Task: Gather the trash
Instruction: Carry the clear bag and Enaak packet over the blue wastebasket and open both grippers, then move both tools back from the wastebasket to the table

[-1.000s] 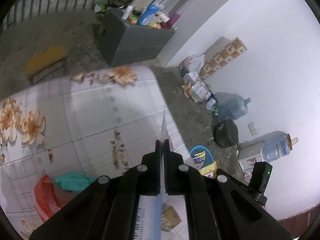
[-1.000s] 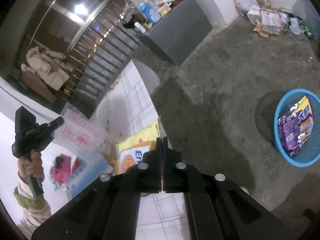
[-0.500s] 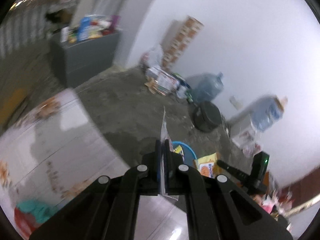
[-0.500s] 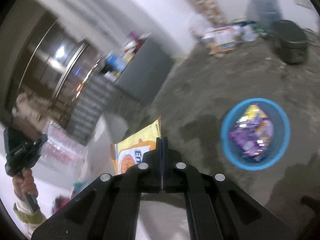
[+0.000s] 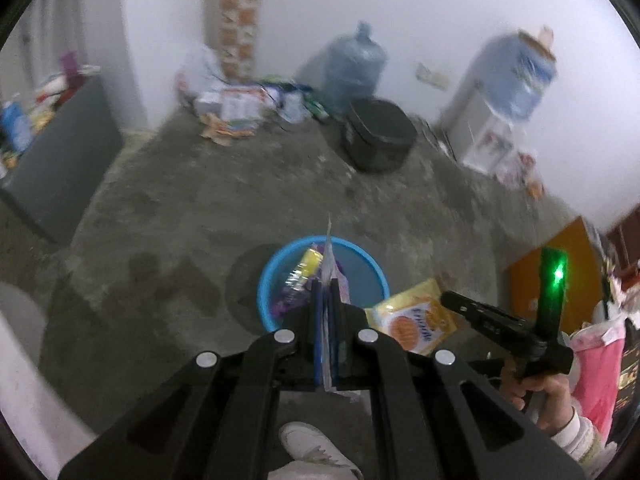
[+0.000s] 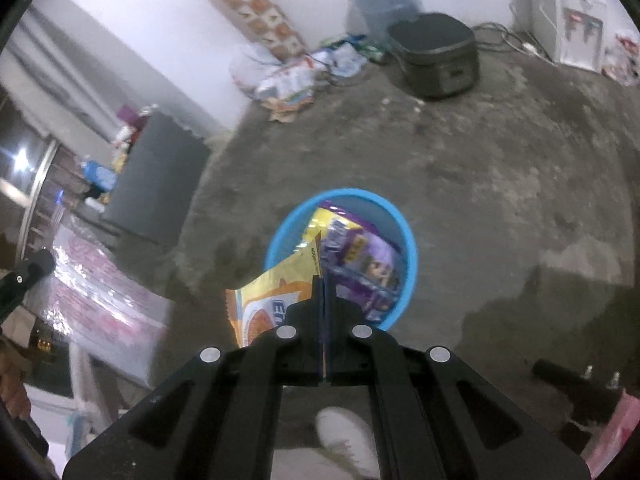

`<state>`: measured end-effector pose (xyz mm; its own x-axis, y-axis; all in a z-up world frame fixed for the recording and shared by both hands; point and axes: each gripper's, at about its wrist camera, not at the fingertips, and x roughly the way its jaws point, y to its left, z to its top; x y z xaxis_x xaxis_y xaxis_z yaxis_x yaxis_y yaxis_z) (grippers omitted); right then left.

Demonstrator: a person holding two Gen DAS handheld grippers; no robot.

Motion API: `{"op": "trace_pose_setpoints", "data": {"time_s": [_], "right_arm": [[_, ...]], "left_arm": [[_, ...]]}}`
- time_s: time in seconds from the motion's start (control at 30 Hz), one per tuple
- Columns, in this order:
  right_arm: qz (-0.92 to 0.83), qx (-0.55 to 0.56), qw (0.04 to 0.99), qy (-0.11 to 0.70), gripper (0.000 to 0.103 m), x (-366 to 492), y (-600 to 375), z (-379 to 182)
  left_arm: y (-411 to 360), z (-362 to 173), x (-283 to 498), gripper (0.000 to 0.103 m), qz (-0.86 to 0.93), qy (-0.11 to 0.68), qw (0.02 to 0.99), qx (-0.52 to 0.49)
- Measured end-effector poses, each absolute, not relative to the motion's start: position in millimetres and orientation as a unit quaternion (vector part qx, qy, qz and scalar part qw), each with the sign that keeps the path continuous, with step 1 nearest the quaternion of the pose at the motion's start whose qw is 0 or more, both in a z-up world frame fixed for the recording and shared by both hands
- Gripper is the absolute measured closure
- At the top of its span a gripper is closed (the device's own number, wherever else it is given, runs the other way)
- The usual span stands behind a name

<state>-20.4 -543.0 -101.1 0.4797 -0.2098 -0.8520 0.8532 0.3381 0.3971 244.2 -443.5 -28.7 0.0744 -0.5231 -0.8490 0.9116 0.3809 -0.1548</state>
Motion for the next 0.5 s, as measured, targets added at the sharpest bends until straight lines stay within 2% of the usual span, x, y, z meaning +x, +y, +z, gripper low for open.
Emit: {"op": "trace_pose_setpoints", "data": {"time_s": [0.27,0.3,0.33,0.37,0.4,0.43,0.5], "right_arm": [[-0.376,0.462,0.707,0.382,0.103,-7,-582,-168],[-0.381,0.464,0.702,0.384,0.1,-7,-585,-177],[-0.387,0.466,0.695,0.389,0.091,-6,-588,-186],[-0.387,0.475,0.686,0.394,0.082,-5,-592,-199],[-0.386,0.48,0.682,0.394,0.067,-5,-594,-205],[-0.389,0.481,0.68,0.394,0.062,-6,-595,-208],[-0.394,0.479,0.681,0.39,0.061,-9,-595,-207]], "left_arm": [[-524,-129,229,0.098,-0.514,0.447,0.676,0.279],[-531,-143,231,0.097,-0.512,0.453,0.674,0.281],[-533,-152,232,0.092,-0.51,0.457,0.673,0.279],[-536,-166,236,0.083,-0.503,0.467,0.673,0.276],[-538,-178,240,0.078,-0.484,0.48,0.676,0.28],[-538,-185,243,0.073,-0.472,0.488,0.678,0.282],[-533,-194,251,0.073,-0.46,0.508,0.675,0.272]]}}
